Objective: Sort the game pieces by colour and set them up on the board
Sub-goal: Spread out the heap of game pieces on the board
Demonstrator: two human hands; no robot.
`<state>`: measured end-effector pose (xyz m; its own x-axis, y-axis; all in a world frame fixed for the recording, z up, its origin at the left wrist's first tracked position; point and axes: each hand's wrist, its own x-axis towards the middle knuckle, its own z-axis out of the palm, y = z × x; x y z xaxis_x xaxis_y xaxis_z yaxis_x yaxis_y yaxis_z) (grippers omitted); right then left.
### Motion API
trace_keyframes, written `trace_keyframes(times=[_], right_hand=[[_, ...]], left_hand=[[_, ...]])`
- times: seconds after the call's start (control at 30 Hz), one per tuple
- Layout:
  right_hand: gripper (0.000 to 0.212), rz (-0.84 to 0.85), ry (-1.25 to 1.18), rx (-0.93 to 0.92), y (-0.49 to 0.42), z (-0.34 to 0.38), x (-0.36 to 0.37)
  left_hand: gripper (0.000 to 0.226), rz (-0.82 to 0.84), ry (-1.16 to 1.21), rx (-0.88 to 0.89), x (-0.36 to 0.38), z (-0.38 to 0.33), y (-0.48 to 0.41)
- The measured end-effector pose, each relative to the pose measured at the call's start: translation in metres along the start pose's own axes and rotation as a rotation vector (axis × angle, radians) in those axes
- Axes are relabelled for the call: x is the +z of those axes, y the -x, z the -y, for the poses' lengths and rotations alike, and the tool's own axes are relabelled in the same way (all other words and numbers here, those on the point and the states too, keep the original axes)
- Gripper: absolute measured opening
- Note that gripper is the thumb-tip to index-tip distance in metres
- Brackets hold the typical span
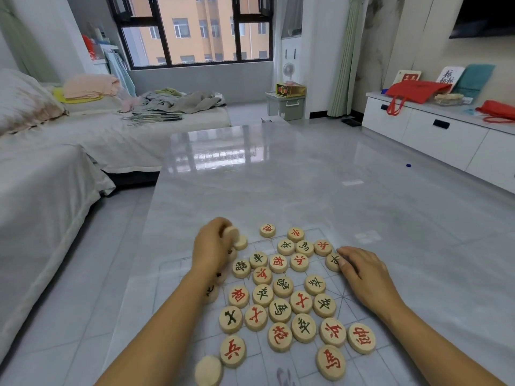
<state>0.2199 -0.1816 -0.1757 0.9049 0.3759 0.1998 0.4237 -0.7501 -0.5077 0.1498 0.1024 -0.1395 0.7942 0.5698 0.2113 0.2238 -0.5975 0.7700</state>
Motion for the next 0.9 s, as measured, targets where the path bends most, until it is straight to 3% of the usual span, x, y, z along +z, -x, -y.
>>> trace_keyframes(times=[0.1,0.23,0.33,0.5,0.57,0.73,0.9], right_hand=[[0.032,-0.002,0.012,-0.004,0.000,0.001,-0.001],[0.032,-0.002,0.021,-0.009,0.001,0.004,-0.001],[0.033,-0.001,0.030,-0.007,0.002,0.004,-0.002],[0.034,0.005,0.040,-0.004,0.001,0.004,-0.001],[0.035,0.001,0.041,-0.004,0.001,0.004,-0.001],[0.036,-0.002,0.019,0.011,0.000,0.003,-0.001],[0.037,0.011,-0.003,0.026,-0.002,0.001,0.000]], left_hand=[[0.003,-0.140,-0.106,0.076,-0.027,0.022,0.000],[0.003,-0.041,-0.334,0.097,-0.037,0.053,0.011],[0.008,0.022,-0.339,0.131,-0.034,0.055,0.021],[0.023,-0.019,-0.346,0.175,-0.025,0.033,0.014],[0.032,0.047,-0.369,0.162,-0.012,0.019,0.002],[0.033,0.303,-0.749,0.088,0.019,-0.008,-0.024],[0.026,0.147,-0.508,0.136,0.017,-0.013,-0.021]])
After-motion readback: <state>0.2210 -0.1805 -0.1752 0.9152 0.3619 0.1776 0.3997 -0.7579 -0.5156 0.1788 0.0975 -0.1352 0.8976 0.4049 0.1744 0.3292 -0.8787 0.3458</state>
